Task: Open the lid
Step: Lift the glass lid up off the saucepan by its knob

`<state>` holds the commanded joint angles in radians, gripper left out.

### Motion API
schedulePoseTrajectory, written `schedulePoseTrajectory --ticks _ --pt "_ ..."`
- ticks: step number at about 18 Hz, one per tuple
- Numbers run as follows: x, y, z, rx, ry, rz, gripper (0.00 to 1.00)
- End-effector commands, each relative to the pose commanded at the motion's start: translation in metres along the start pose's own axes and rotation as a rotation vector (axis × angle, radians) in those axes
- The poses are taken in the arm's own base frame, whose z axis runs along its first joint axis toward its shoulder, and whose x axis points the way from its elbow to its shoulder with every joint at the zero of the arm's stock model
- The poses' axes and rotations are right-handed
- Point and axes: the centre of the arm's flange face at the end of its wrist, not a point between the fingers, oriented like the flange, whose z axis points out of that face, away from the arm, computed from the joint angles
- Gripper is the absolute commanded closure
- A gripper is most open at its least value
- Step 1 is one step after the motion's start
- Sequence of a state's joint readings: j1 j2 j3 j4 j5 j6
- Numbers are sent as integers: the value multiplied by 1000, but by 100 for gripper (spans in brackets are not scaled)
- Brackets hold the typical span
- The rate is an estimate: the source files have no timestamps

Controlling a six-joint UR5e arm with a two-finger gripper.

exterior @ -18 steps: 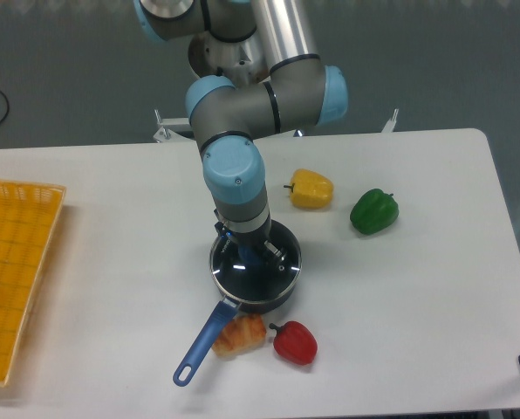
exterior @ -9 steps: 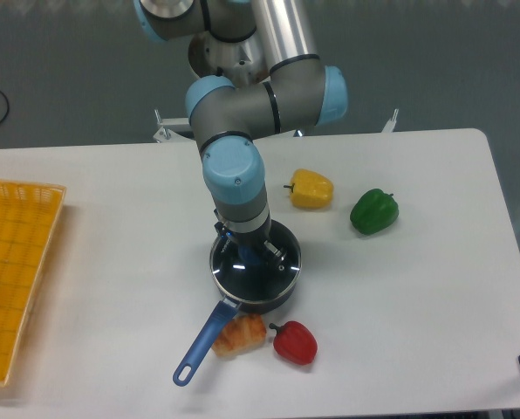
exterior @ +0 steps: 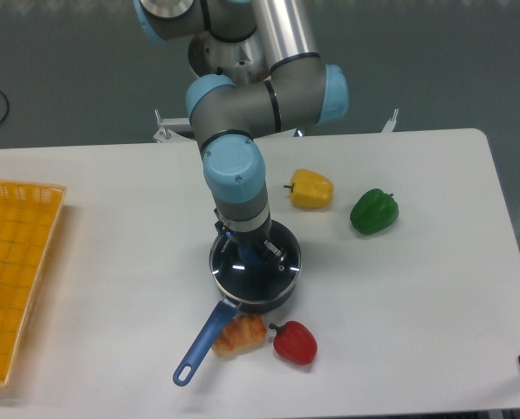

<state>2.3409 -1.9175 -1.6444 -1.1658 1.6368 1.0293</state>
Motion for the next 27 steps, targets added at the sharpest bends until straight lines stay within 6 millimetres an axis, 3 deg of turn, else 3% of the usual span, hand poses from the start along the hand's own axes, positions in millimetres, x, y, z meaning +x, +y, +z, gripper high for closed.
schedulePoseTrajectory --ticks 6,9,21,27 --pt "-5 3 -12 11 -18 -4 60" --pt "-16 10 -29 15 -13 -20 60" --pt "-39 42 -61 67 -23 28 60" --pt "-39 43 -61 64 -20 42 60"
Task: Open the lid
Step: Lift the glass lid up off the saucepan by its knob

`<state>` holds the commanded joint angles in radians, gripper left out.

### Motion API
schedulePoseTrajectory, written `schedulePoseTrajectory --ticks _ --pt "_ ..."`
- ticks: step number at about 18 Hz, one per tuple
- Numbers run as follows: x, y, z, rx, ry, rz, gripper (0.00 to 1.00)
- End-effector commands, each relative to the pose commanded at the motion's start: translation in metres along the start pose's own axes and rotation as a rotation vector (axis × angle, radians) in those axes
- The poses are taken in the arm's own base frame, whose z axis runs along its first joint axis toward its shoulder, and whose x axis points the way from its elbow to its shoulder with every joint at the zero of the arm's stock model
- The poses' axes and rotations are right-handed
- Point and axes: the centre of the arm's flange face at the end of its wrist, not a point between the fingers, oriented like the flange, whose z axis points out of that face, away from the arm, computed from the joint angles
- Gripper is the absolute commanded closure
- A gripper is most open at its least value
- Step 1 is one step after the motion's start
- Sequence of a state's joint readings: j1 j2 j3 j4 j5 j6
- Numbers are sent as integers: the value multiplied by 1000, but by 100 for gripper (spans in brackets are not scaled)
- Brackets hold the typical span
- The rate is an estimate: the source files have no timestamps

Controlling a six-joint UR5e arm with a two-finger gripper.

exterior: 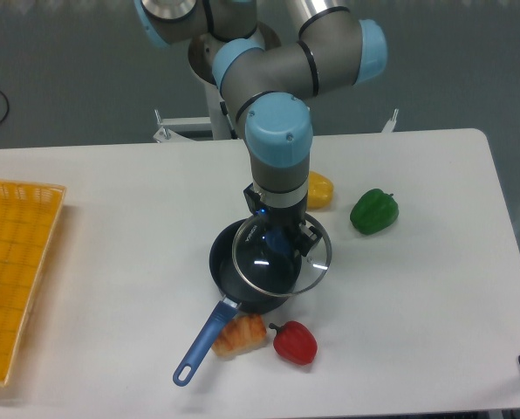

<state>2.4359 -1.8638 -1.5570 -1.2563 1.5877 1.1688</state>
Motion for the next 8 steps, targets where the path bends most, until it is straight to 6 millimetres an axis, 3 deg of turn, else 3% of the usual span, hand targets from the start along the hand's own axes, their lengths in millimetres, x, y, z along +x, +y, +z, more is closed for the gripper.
schedulePoseTrajectory --ticks 8 --pt "1 2 3 -4 5 6 60"
